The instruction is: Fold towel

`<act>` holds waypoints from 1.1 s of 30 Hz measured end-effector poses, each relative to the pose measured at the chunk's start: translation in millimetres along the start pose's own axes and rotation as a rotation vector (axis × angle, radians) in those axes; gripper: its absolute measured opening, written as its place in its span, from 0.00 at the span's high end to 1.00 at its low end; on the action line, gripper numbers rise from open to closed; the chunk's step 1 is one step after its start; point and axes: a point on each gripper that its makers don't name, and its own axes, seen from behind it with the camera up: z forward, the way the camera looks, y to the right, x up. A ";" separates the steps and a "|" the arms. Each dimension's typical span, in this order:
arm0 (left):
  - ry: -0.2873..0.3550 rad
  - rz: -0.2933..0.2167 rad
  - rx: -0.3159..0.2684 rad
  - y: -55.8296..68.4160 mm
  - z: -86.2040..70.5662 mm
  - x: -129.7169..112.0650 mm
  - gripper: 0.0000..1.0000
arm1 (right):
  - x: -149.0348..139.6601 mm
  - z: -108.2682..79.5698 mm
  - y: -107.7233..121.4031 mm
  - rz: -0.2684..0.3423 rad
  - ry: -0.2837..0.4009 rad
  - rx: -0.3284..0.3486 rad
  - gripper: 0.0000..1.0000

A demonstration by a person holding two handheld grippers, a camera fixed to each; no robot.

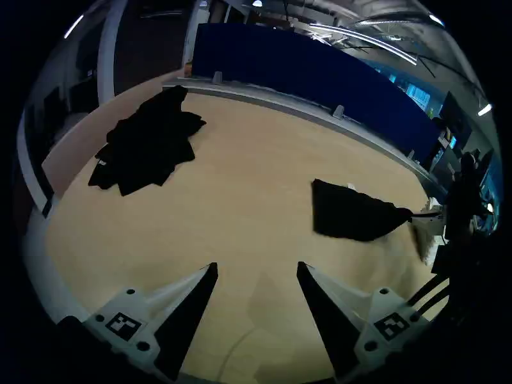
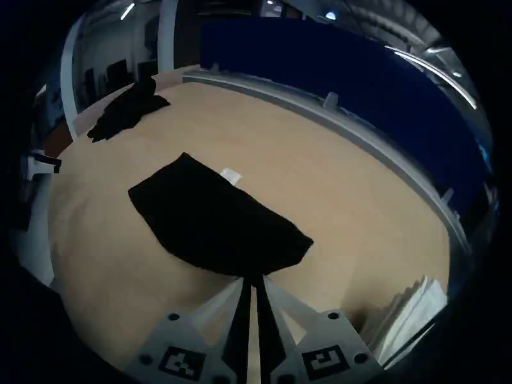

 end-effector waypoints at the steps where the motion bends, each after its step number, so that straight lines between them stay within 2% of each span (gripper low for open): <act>1: 0.002 -0.002 -0.002 0.2 -0.8 0.0 0.08 | 5.6 -0.8 -0.8 -0.008 0.006 0.000 0.94; 8: 0.009 -0.013 -0.011 1.2 -4.7 -0.9 0.08 | 41.2 -3.5 -9.1 -0.064 0.044 0.001 0.94; 19: 0.016 -0.018 -0.020 0.2 -12.1 -3.0 0.08 | 71.2 2.9 -29.7 -0.116 0.062 0.026 0.95; 27: 0.035 -0.033 -0.013 -4.3 -18.9 -3.5 0.08 | 98.5 19.6 -66.1 -0.171 0.077 0.079 0.94; 33: 0.041 -0.053 0.007 -11.5 -21.9 -8.9 0.08 | 110.9 43.6 -105.0 -0.230 0.063 0.135 0.95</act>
